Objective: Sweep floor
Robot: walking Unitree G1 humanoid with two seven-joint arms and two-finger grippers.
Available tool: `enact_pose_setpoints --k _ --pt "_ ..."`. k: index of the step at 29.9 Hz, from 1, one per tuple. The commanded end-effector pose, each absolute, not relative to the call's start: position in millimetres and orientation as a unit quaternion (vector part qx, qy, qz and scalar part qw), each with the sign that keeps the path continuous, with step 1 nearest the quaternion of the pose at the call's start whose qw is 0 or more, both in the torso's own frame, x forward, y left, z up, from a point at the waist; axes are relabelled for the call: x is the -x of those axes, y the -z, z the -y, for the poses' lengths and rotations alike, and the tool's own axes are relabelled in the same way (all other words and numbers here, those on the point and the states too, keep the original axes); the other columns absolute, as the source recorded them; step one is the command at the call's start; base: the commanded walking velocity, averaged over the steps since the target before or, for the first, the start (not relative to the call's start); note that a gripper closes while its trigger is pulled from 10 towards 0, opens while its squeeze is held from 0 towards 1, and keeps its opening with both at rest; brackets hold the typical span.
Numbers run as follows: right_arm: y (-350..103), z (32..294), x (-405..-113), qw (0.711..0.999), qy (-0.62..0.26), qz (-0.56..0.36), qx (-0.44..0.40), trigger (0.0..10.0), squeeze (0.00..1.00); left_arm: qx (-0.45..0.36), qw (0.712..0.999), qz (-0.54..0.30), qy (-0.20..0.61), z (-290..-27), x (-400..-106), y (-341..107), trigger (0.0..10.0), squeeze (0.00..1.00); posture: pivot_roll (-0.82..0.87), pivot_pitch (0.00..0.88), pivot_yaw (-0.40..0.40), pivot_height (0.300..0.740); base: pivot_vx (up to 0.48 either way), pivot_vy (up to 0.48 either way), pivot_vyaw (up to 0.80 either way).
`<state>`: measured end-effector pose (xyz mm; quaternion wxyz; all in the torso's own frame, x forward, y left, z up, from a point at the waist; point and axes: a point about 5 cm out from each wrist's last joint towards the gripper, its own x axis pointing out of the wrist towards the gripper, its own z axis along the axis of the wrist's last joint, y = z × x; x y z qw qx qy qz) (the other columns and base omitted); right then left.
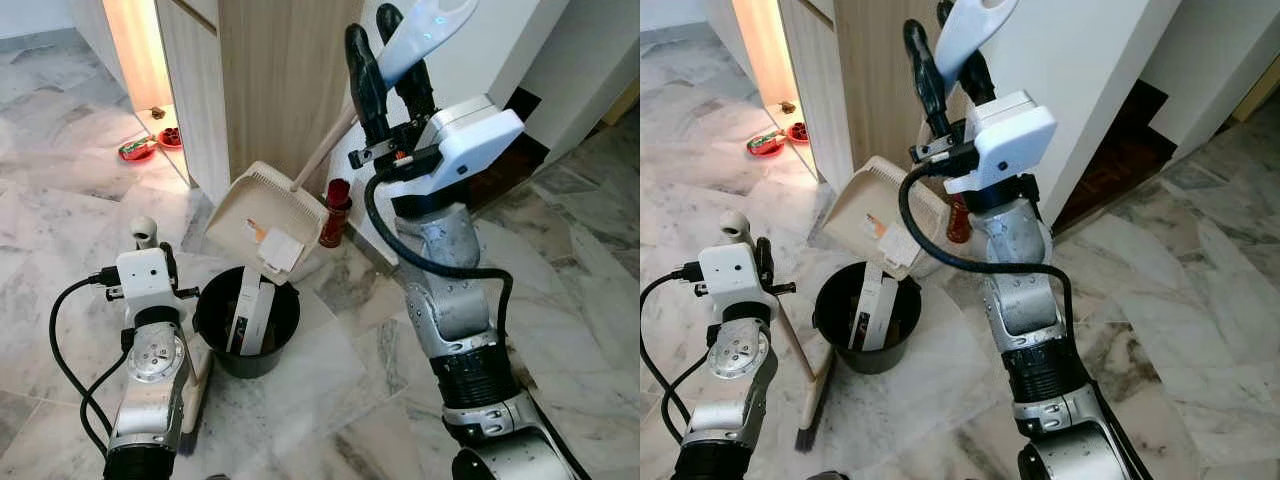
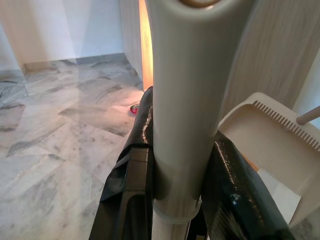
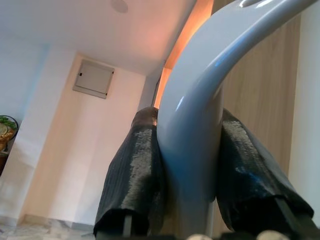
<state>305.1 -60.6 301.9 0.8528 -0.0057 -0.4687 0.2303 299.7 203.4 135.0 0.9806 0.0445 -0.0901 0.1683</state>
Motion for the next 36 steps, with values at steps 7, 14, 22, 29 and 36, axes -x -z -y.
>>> enact_pose_setpoints --k 7,14,22,29,36 --pt "-319 62 -291 0.824 -0.231 0.517 0.011 10.0 0.00 -0.035 0.980 0.118 -0.154 -196 -303 -146 10.0 0.00 0.17 0.123 -0.137 0.740 0.000 0.000 0.00" --pt "-324 62 -288 0.819 -0.224 0.528 0.017 10.0 0.00 -0.035 0.980 0.119 -0.154 -196 -303 -146 10.0 0.00 0.17 0.124 -0.137 0.740 0.000 0.000 0.00" --pt "-328 60 -283 0.810 -0.223 0.541 0.026 10.0 0.00 -0.034 0.980 0.119 -0.153 -196 -304 -146 10.0 0.00 0.17 0.122 -0.138 0.740 0.000 0.000 0.00" --pt "-323 72 -297 0.841 -0.174 0.512 0.028 10.0 0.00 -0.034 0.980 0.118 -0.153 -195 -304 -146 10.0 0.00 0.18 0.123 -0.139 0.740 0.000 0.000 0.00" --pt "-304 117 -327 0.895 -0.022 0.436 0.086 10.0 0.00 -0.033 0.982 0.113 -0.150 -194 -303 -143 10.0 0.00 0.17 0.124 -0.139 0.740 0.000 0.000 0.00"
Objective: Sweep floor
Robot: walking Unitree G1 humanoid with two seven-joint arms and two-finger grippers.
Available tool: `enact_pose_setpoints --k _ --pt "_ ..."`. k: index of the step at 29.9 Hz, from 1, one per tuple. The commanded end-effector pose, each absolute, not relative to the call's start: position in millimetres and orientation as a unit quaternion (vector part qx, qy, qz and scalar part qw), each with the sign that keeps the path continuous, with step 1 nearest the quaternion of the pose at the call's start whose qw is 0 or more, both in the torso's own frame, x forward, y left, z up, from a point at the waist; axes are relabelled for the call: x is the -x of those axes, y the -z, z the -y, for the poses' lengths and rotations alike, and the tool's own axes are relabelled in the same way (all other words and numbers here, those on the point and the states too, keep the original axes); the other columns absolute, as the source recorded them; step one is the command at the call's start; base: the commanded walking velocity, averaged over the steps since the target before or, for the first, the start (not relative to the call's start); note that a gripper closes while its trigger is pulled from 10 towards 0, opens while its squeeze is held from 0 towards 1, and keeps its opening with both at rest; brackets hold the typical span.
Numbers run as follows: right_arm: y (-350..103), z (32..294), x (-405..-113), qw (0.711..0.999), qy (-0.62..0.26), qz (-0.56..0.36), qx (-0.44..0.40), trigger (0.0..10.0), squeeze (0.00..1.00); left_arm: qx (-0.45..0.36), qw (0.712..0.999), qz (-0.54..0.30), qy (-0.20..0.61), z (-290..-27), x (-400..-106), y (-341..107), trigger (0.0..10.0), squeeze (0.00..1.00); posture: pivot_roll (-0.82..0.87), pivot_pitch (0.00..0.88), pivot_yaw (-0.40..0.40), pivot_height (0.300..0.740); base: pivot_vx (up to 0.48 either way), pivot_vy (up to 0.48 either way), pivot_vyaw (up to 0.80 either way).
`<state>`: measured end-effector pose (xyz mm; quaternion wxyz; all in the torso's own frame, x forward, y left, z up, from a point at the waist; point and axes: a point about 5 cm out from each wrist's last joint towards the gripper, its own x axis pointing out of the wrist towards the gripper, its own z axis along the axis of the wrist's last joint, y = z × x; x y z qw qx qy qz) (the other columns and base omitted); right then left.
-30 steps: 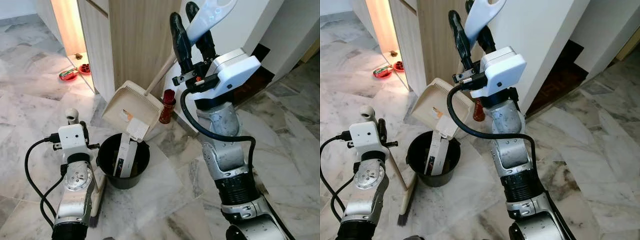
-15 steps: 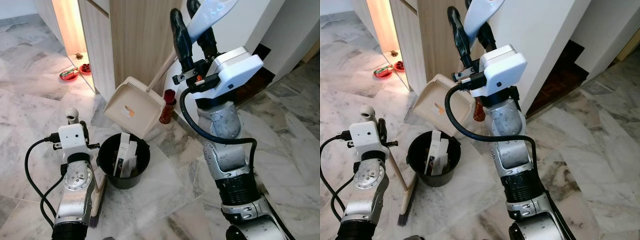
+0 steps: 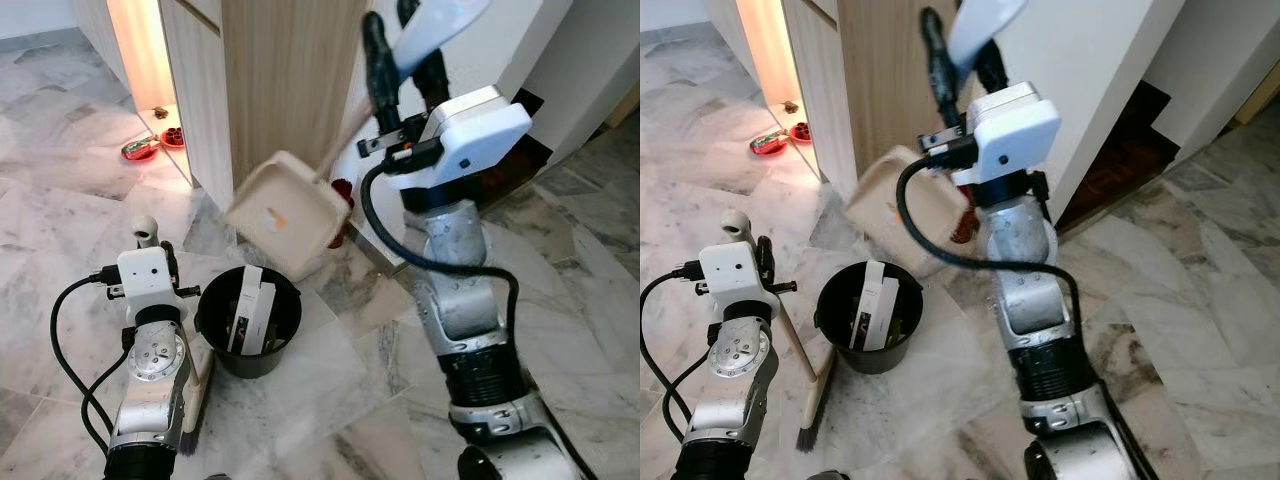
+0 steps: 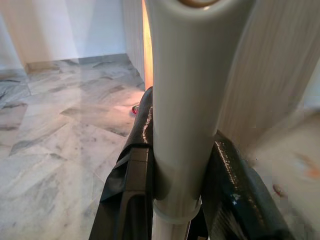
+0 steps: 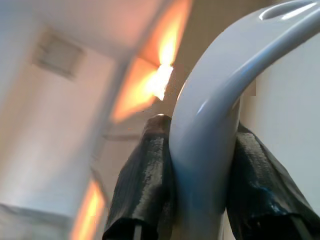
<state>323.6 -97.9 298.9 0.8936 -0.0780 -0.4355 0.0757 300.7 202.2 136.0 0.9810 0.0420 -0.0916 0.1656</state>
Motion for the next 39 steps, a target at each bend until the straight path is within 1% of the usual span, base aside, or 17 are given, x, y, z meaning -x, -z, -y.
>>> enact_pose_setpoints --k 1,4,8,9,10,11,14,16,17,18,19,21,28,32,39 --pt "-303 119 -328 0.898 -0.014 0.432 0.086 10.0 0.00 -0.033 0.982 0.112 -0.150 -194 -303 -143 10.0 0.00 0.17 0.124 -0.139 0.740 0.000 0.000 0.00" --pt "-291 137 -333 0.913 0.027 0.399 0.081 10.0 0.00 -0.034 0.982 0.111 -0.149 -195 -302 -142 10.0 0.00 0.16 0.125 -0.136 0.740 0.000 0.000 0.00" --pt "-279 147 -334 0.921 0.050 0.377 0.087 10.0 0.00 -0.034 0.982 0.109 -0.149 -195 -302 -141 10.0 0.00 0.15 0.127 -0.135 0.740 0.000 0.000 0.00" --pt "-270 152 -336 0.926 0.064 0.360 0.090 10.0 0.00 -0.034 0.982 0.108 -0.149 -195 -301 -141 10.0 0.00 0.14 0.128 -0.136 0.740 0.000 0.000 0.00" --pt "-254 160 -339 0.938 0.079 0.326 0.085 10.0 0.00 -0.033 0.983 0.106 -0.148 -194 -301 -139 10.0 0.00 0.14 0.129 -0.137 0.740 0.000 0.000 0.00" --pt "-254 160 -339 0.938 0.079 0.326 0.085 10.0 0.00 -0.033 0.983 0.106 -0.148 -194 -301 -139 10.0 0.00 0.14 0.129 -0.137 0.740 0.000 0.000 0.00" --pt "-226 174 -342 0.956 0.097 0.270 0.064 10.0 0.00 -0.032 0.983 0.103 -0.147 -192 -300 -137 10.0 0.00 0.13 0.131 -0.142 0.740 0.000 0.000 0.00" --pt "-219 177 -342 0.960 0.102 0.256 0.058 10.0 0.00 -0.031 0.983 0.102 -0.147 -192 -300 -136 10.0 0.00 0.13 0.131 -0.143 0.740 0.000 0.000 0.00" --pt "-199 189 -342 0.969 0.123 0.213 0.034 10.0 0.00 -0.030 0.984 0.098 -0.148 -191 -298 -133 10.0 0.00 0.12 0.132 -0.148 0.740 0.000 0.000 0.00" --pt "-187 197 -342 0.972 0.142 0.188 0.015 10.0 0.00 -0.028 0.984 0.095 -0.149 -191 -297 -131 10.0 0.00 0.12 0.132 -0.151 0.740 0.000 0.000 0.00" --pt "-187 197 -342 0.972 0.142 0.188 0.015 10.0 0.00 -0.028 0.984 0.095 -0.149 -191 -297 -131 10.0 0.00 0.12 0.132 -0.151 0.740 0.000 0.000 0.00" --pt "-176 205 -340 0.973 0.152 0.171 0.020 10.0 0.00 -0.027 0.984 0.089 -0.151 -190 -295 -126 10.0 0.00 0.11 0.127 -0.157 0.740 0.000 0.000 0.00" --pt "-157 217 -335 0.976 0.153 0.151 0.003 10.0 0.00 -0.027 0.986 0.072 -0.149 -186 -289 -113 10.0 0.00 0.09 0.102 -0.172 0.740 0.000 0.000 0.00" --pt "-147 221 -334 0.979 0.146 0.139 -0.003 10.0 0.00 -0.027 0.986 0.064 -0.150 -185 -285 -107 10.0 0.00 0.10 0.069 -0.183 0.740 0.000 0.000 0.00" --pt "-136 215 -337 0.987 0.096 0.130 -0.018 10.0 0.00 -0.029 0.986 0.051 -0.153 -188 -268 -95 10.0 0.00 0.13 0.022 -0.185 0.740 0.000 0.000 0.00"
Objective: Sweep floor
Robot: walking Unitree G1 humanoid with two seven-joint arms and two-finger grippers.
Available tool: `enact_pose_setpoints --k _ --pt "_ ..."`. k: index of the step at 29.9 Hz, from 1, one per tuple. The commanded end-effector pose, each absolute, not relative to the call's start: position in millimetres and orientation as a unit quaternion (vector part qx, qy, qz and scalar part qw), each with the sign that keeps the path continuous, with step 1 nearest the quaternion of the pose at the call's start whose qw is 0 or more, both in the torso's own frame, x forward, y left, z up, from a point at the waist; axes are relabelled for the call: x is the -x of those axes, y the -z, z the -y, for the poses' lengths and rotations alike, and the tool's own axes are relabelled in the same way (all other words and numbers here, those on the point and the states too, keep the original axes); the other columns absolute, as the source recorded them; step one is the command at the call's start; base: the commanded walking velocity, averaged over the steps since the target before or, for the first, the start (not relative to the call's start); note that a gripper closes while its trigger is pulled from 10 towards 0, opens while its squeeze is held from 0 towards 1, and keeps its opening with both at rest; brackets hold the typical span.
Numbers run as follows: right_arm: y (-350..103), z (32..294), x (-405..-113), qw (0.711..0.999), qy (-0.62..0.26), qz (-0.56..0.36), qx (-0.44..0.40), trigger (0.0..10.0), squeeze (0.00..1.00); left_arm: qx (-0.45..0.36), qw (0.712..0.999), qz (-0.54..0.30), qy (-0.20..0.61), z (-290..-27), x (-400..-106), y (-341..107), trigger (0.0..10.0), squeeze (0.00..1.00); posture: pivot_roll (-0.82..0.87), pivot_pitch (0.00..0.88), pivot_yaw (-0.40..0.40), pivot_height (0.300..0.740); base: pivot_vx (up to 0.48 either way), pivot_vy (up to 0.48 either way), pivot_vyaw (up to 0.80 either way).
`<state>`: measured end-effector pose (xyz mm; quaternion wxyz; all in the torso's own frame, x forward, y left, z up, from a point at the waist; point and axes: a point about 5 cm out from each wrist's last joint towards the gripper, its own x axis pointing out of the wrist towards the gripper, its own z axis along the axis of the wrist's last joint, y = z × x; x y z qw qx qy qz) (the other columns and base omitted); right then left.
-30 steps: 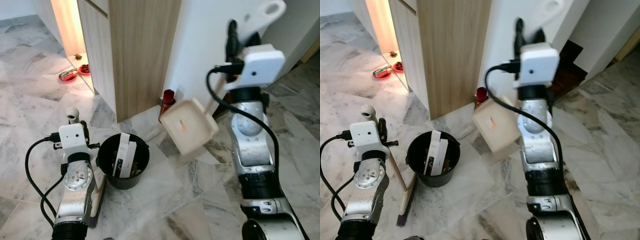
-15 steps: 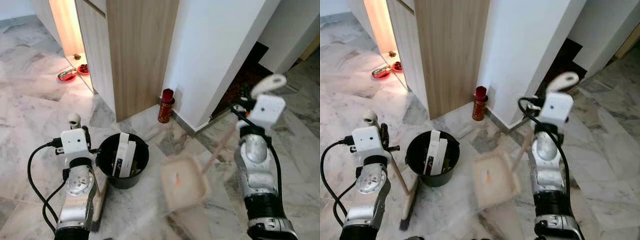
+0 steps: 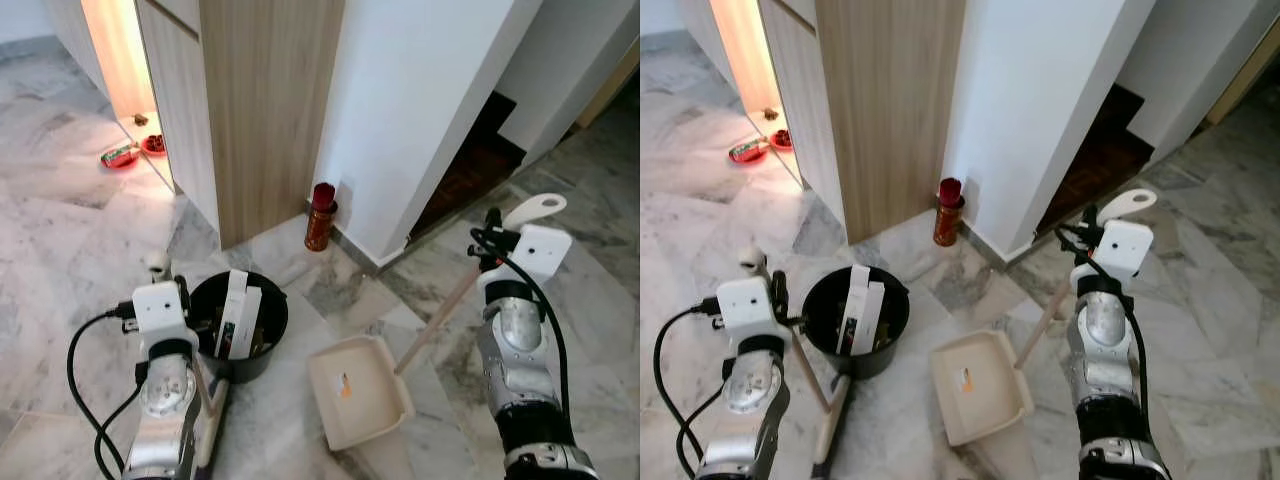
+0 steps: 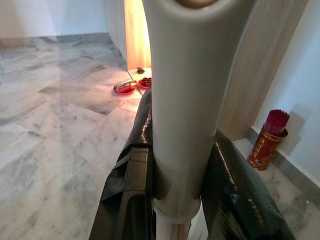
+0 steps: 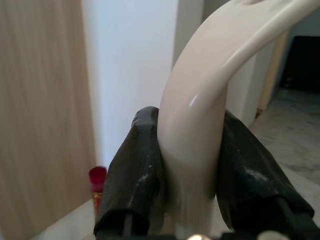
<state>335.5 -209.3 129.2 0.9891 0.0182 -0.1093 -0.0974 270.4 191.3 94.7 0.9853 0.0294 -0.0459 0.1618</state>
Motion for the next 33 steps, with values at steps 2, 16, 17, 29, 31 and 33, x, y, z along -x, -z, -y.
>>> enact_pose_setpoints --k 2,16,17,29,31,33 --pt "-135 211 -337 0.988 0.088 0.129 -0.016 10.0 0.00 -0.031 0.986 0.048 -0.159 -190 -267 -93 10.0 0.00 0.14 0.008 -0.181 0.740 0.000 0.000 0.00" --pt "-128 191 -341 0.990 0.048 0.130 -0.036 10.0 0.00 -0.038 0.984 0.059 -0.162 -203 -282 -100 10.0 0.00 0.18 0.000 -0.166 0.740 0.000 0.000 0.00" --pt "-127 189 -342 0.990 0.045 0.128 -0.039 10.0 0.00 -0.038 0.984 0.059 -0.163 -203 -282 -100 10.0 0.00 0.18 0.000 -0.168 0.740 0.000 0.000 0.00" --pt "-110 172 -341 0.992 0.041 0.102 -0.064 10.0 0.00 -0.049 0.988 0.064 -0.130 -196 -283 -103 10.0 0.00 0.25 0.000 -0.098 0.740 0.000 0.000 0.00" --pt "-107 170 -340 0.991 0.047 0.101 -0.072 10.0 0.00 -0.052 0.988 0.064 -0.127 -198 -284 -104 10.0 0.00 0.26 0.000 -0.080 0.740 0.000 0.000 0.00" --pt "-102 168 -338 0.991 0.058 0.093 -0.080 10.0 0.00 -0.059 0.989 0.065 -0.121 -201 -287 -108 10.0 0.00 0.26 0.000 -0.062 0.740 0.000 0.000 0.00"
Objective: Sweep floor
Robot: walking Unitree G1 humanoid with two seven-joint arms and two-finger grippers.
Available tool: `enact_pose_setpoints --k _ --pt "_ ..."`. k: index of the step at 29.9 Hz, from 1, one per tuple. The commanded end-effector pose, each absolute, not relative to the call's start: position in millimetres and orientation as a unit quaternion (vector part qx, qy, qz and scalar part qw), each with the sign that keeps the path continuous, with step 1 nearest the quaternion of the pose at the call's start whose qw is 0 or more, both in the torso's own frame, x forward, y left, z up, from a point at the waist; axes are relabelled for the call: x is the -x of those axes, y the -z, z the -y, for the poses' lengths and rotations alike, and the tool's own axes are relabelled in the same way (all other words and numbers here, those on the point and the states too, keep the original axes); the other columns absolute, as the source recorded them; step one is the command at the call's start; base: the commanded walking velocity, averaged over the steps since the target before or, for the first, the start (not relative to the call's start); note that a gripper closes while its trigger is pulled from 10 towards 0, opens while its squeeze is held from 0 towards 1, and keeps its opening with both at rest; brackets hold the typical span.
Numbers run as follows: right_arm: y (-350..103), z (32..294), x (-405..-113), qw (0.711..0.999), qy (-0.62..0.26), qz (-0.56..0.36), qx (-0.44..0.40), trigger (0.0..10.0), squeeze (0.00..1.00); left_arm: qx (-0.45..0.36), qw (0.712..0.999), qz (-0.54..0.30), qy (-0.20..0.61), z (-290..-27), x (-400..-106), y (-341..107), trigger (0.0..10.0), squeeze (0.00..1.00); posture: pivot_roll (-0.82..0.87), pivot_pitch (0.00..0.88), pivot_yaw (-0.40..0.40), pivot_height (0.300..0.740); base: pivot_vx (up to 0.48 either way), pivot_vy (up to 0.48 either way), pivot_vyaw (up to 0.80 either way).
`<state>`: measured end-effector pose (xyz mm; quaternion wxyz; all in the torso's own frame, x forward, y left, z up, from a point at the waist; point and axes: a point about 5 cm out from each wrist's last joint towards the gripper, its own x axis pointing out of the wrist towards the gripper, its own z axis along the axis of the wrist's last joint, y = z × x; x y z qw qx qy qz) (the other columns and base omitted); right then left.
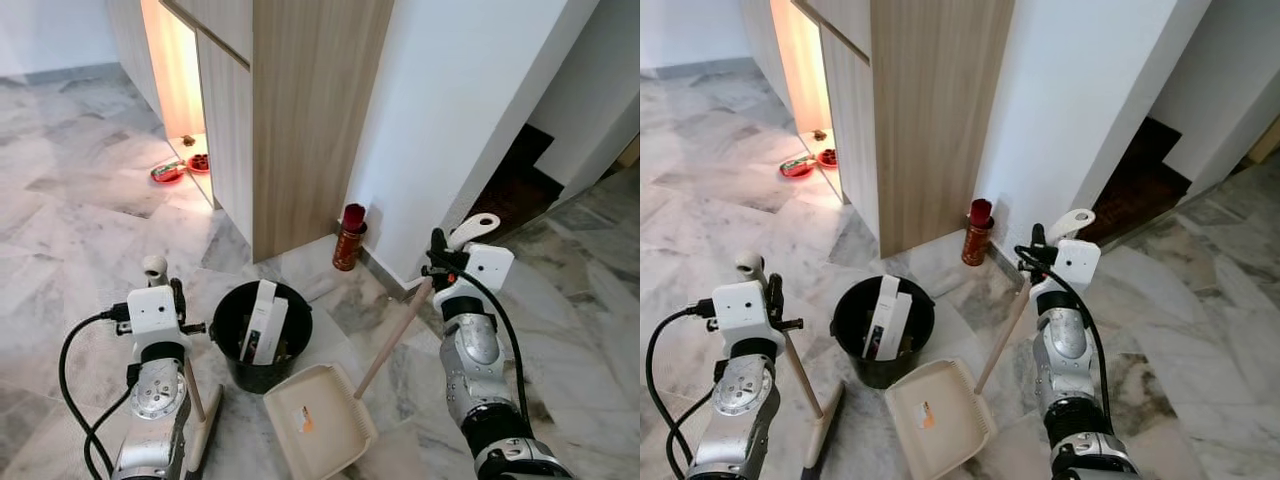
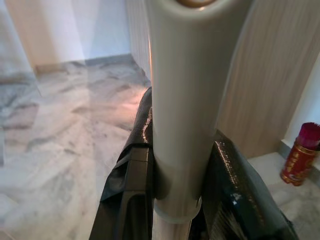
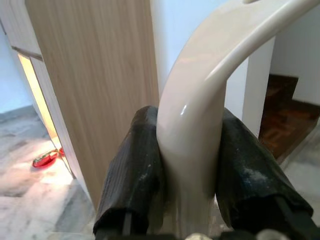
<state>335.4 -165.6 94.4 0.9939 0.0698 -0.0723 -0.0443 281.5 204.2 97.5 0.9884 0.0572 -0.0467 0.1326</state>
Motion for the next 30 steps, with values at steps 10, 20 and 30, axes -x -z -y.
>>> enact_pose_setpoints --k 10,20,30 --pt "-92 163 -331 0.992 0.058 0.087 -0.075 10.0 0.00 -0.070 0.989 0.070 -0.106 -201 -296 -115 10.0 0.00 0.22 0.000 -0.054 0.740 0.000 0.000 0.00" --pt "-102 195 -330 0.990 0.082 0.108 -0.045 10.0 0.00 -0.053 0.993 0.053 -0.090 -181 -297 -104 10.0 0.00 0.11 0.000 -0.047 0.740 0.000 0.000 0.00" --pt "-96 224 -310 0.982 0.139 0.116 -0.044 10.0 0.00 -0.066 0.996 0.050 -0.040 -172 -321 -110 10.0 0.00 -0.02 0.000 0.012 0.740 0.000 0.000 0.00"
